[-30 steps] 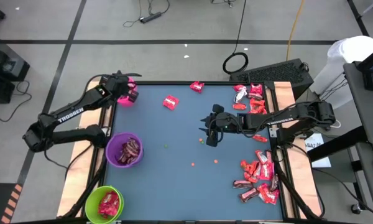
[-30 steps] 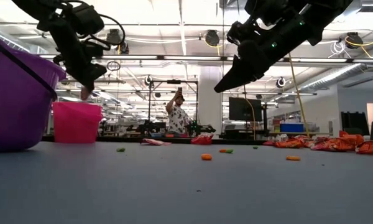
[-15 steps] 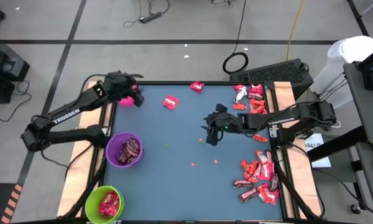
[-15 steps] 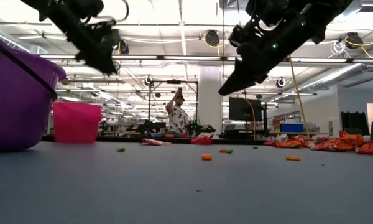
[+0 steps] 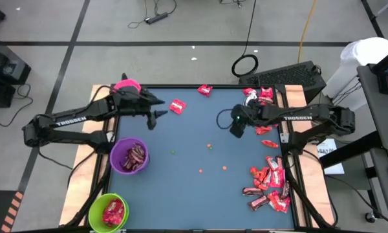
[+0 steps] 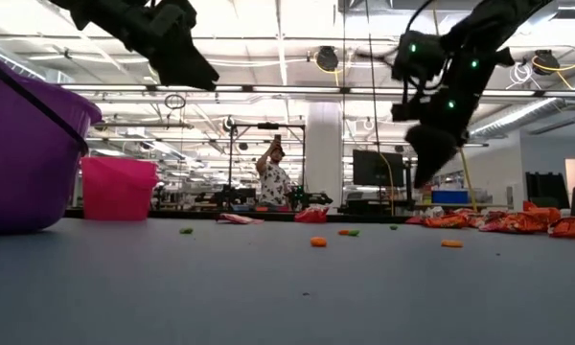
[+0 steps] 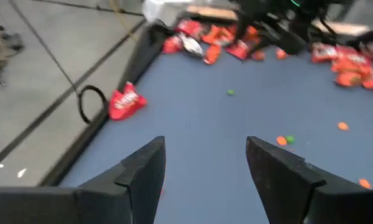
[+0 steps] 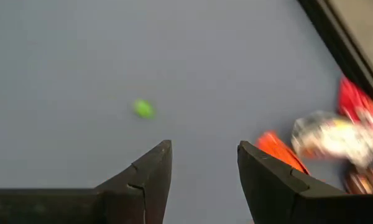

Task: Organize candy in baskets
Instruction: Put the orange chocolate into the pink bucket

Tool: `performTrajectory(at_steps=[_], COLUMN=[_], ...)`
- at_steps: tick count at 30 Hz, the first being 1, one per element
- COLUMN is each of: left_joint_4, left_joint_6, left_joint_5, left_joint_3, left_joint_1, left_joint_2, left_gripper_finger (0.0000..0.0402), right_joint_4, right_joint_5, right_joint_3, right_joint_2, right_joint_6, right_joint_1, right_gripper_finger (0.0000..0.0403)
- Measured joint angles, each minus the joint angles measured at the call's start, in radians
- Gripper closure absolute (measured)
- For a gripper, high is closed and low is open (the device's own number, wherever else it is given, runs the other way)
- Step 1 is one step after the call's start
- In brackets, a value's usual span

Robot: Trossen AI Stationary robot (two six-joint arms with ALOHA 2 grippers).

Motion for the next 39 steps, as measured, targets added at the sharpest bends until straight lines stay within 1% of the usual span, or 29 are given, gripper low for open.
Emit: performTrajectory(at_steps=[4, 10, 13, 16, 19, 22, 25, 27, 30, 35, 37, 39], left_joint_4=[-0.003, -0.002, -0.006, -0.005, -0.005, -0.005, -0.005, -0.002, 0.0, 0.013, 0.025, 0.038], left_joint_6=[-0.001, -0.001, -0.001, -0.001, -0.001, -0.001, -0.002, -0.002, -0.001, -0.001, -0.001, -0.001], left_joint_5=[-0.028, -0.031, -0.031, -0.031, -0.032, -0.032, -0.033, -0.034, -0.034, -0.034, -0.034, -0.034], left_joint_3=[-0.001, -0.001, -0.001, -0.001, -0.001, -0.001, -0.001, -0.001, -0.001, -0.001, -0.001, -0.001], left_joint_1=[-0.043, -0.059, -0.059, -0.059, -0.059, -0.059, -0.059, -0.059, -0.059, -0.059, -0.059, -0.059], left_joint_2=[0.03, 0.052, 0.054, 0.054, 0.054, 0.054, 0.054, 0.054, 0.054, 0.054, 0.054, 0.053], left_gripper_finger=[0.0173, 0.0173, 0.0173, 0.0173, 0.0173, 0.0173, 0.0173, 0.0173, 0.0173, 0.0173, 0.0173, 0.0173], right_joint_4=[-0.07, -0.105, -0.103, -0.089, -0.081, -0.077, -0.068, -0.061, -0.051, -0.032, -0.034, -0.033], right_joint_5=[-0.003, -0.004, -0.023, -0.029, -0.03, -0.03, -0.032, -0.04, -0.057, -0.05, -0.058, -0.084], right_joint_3=[0.0, 0.0, 0.0, 0.0, 0.0, 0.0, 0.004, 0.004, 0.0, -0.001, -0.001, -0.001], right_joint_2=[0.018, 0.051, 0.078, 0.113, 0.165, 0.215, 0.24, 0.242, 0.235, 0.226, 0.225, 0.224], right_joint_6=[-0.008, -0.096, -0.155, -0.189, -0.231, -0.269, -0.296, -0.316, -0.352, -0.395, -0.406, -0.401], right_joint_1=[-0.104, -0.243, -0.304, -0.355, -0.399, -0.434, -0.441, -0.439, -0.427, -0.421, -0.42, -0.415], right_gripper_finger=[0.0219, 0.016, 0.0139, 0.0133, 0.0139, 0.0155, 0.0188, 0.0222, 0.0283, 0.0381, 0.0394, 0.0393])
